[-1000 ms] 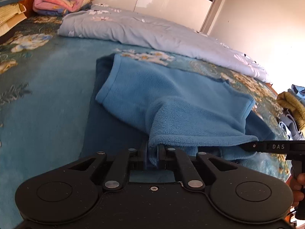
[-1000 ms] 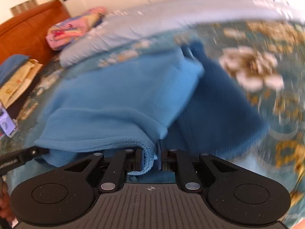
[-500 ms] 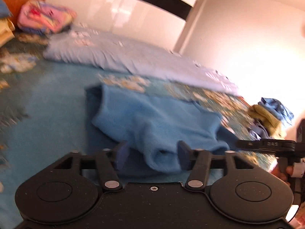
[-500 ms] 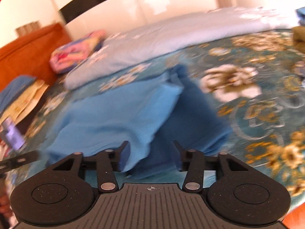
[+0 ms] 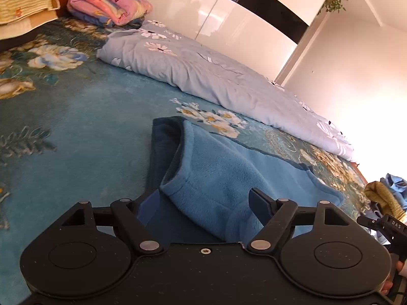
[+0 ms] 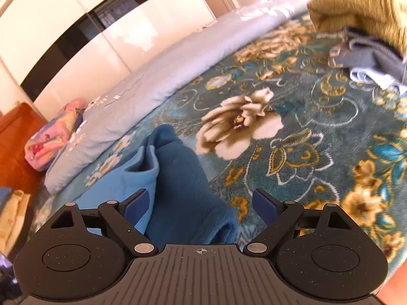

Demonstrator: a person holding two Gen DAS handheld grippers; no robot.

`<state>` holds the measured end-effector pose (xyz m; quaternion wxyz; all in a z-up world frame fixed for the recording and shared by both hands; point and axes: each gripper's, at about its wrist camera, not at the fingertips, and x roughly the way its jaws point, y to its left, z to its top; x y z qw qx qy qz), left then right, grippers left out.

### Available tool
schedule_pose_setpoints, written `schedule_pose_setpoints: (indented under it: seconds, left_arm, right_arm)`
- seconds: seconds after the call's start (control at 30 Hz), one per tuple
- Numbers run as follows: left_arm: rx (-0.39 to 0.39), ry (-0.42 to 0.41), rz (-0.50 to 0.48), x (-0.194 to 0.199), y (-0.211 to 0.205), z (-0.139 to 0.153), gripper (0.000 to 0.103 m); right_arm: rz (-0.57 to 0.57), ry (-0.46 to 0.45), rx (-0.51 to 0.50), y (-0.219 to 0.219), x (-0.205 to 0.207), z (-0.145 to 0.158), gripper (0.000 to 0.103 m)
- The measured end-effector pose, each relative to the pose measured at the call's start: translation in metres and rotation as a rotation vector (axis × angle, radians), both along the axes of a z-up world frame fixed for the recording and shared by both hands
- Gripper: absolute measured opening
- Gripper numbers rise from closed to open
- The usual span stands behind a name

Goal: Fold clothes

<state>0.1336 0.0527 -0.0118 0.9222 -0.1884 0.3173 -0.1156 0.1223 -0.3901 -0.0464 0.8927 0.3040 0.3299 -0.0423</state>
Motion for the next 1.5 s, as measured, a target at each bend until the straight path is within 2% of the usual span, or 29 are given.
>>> schedule_pose_setpoints:
  seconds: [0.1, 0.3, 0.33, 0.37, 0.47, 0.67, 0.73, 0.83, 0.93, 1.07, 1.17, 1.37, 1.5]
  left_arm:
    - [-0.024, -0.010, -0.004, 0.005, -0.004, 0.001, 0.075]
    - [-0.069, -0.027, -0.137, 0.018, -0.036, 0.003, 0.072]
    - [-0.068, -0.025, -0.159, 0.019, -0.044, 0.002, 0.071]
    - [-0.066, -0.023, -0.179, 0.020, -0.052, 0.002, 0.070]
    - [-0.046, -0.024, -0.208, 0.022, -0.071, 0.000, 0.069]
    - [-0.012, -0.069, -0.164, 0.014, -0.076, 0.003, 0.054]
    - [-0.038, -0.091, -0.148, 0.013, -0.071, 0.007, 0.052]
    - [-0.043, -0.081, -0.180, 0.015, -0.078, 0.010, 0.049]
    - [-0.032, -0.029, -0.222, 0.017, -0.090, 0.001, 0.049]
    - [-0.001, 0.052, -0.220, 0.019, -0.100, -0.018, 0.049]
    - [0.027, 0.053, -0.223, 0.017, -0.104, -0.024, 0.049]
    - [0.016, 0.046, -0.237, 0.018, -0.100, -0.029, 0.049]
    - [0.013, 0.045, -0.240, 0.018, -0.101, -0.032, 0.049]
  right_arm:
    - [0.007, 0.056, 0.044, -0.007, 0.009, -0.017, 0.088]
    - [0.005, 0.025, 0.126, -0.015, 0.010, -0.035, 0.088]
    - [0.009, 0.019, 0.132, -0.015, 0.010, -0.036, 0.081]
    - [0.011, 0.014, 0.147, -0.015, 0.010, -0.037, 0.063]
    - [0.002, 0.021, 0.209, -0.016, 0.009, -0.044, 0.038]
    - [-0.001, 0.018, 0.244, -0.014, 0.012, -0.041, 0.020]
    - [0.023, 0.000, 0.232, -0.011, 0.013, -0.031, 0.019]
    - [0.051, -0.009, 0.201, -0.004, 0.014, -0.019, 0.019]
    - [0.053, -0.010, 0.195, 0.002, 0.015, -0.014, 0.018]
    - [0.043, -0.008, 0.201, 0.005, 0.014, -0.007, 0.018]
    - [0.055, -0.001, 0.169, 0.011, 0.015, 0.002, 0.018]
    - [0.086, 0.014, 0.080, 0.030, 0.020, 0.023, 0.017]
    - [0.151, -0.028, -0.001, 0.056, 0.017, 0.046, 0.016]
